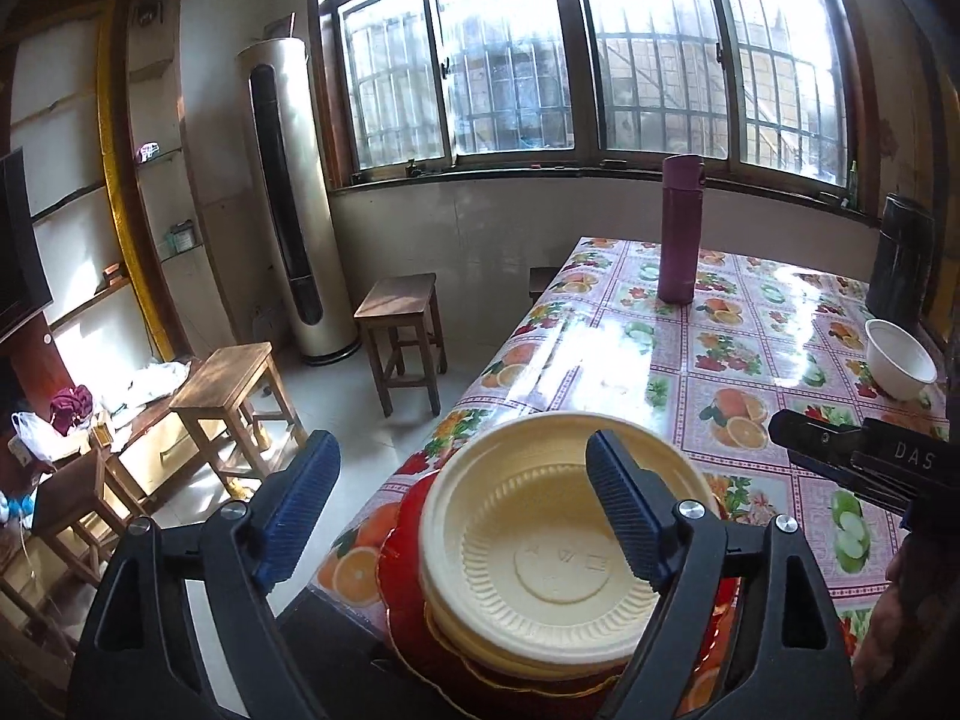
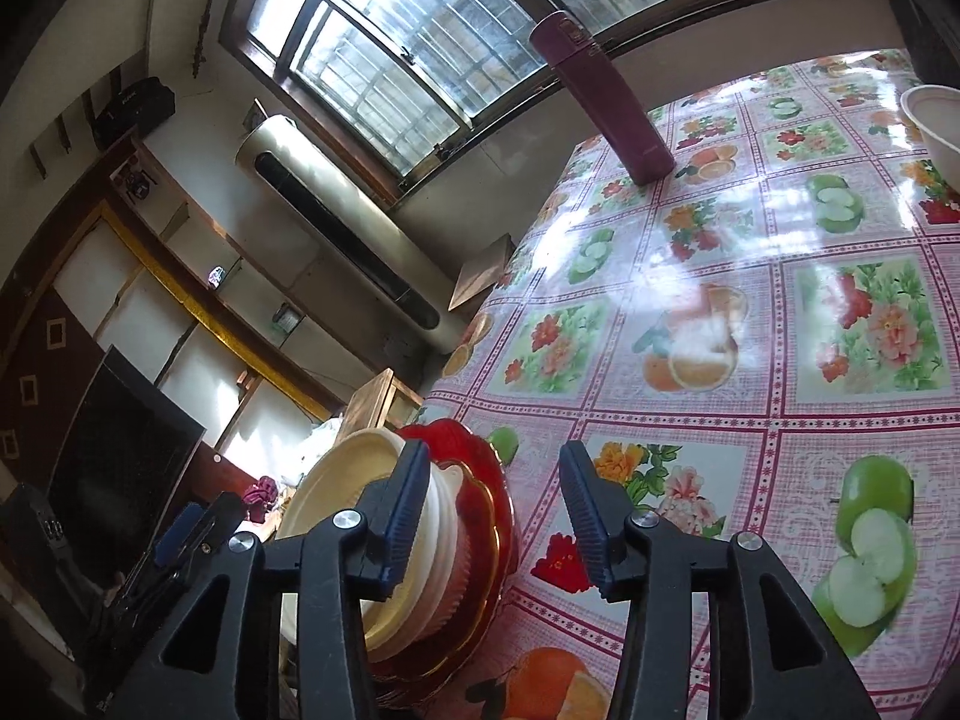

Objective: Organize plates and bowls
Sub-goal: 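Open both grippers and withdraw from the stack, then move both grippers to the rim of the shallow white bowl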

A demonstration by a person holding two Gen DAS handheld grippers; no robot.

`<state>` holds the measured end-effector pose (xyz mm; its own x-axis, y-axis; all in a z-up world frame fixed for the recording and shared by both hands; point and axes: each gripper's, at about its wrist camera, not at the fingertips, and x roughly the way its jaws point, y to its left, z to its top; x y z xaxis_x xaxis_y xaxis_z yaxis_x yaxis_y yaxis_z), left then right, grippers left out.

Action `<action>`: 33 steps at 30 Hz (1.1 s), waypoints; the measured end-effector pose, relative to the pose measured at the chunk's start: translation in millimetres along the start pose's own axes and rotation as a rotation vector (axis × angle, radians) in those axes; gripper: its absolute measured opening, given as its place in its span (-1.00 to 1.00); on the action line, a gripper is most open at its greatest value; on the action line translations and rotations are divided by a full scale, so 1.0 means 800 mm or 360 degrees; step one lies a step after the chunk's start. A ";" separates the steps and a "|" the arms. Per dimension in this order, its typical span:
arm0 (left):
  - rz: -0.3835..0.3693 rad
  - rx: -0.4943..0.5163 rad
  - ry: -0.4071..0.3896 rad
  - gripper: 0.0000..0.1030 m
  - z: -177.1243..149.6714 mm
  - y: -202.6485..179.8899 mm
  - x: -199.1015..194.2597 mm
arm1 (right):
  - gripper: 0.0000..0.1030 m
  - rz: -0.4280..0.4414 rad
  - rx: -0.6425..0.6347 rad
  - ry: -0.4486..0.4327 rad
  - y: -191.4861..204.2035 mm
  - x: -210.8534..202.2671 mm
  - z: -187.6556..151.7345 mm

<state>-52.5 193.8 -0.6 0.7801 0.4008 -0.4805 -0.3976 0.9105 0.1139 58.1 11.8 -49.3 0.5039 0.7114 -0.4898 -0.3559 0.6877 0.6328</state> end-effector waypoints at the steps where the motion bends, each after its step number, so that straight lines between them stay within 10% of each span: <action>1: -0.0010 0.0021 -0.0004 0.66 0.002 -0.008 -0.001 | 0.07 -0.0001 0.0023 -0.0016 -0.008 -0.006 0.005; 8: -0.0180 0.0105 -0.0005 0.66 0.023 -0.072 -0.013 | 0.94 0.0032 0.0225 -0.0133 -0.076 -0.059 0.041; 33: -0.0789 0.0441 0.0063 1.00 0.090 -0.406 0.002 | 1.00 -0.0541 0.0272 -0.0921 -0.316 -0.313 0.140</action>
<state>112.4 -93.9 24.2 0.8203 -0.0805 -0.5663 0.1571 0.9837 0.0878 109.9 -356.3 -19.2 0.9212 0.2365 -0.3090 0.0010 0.7927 0.6097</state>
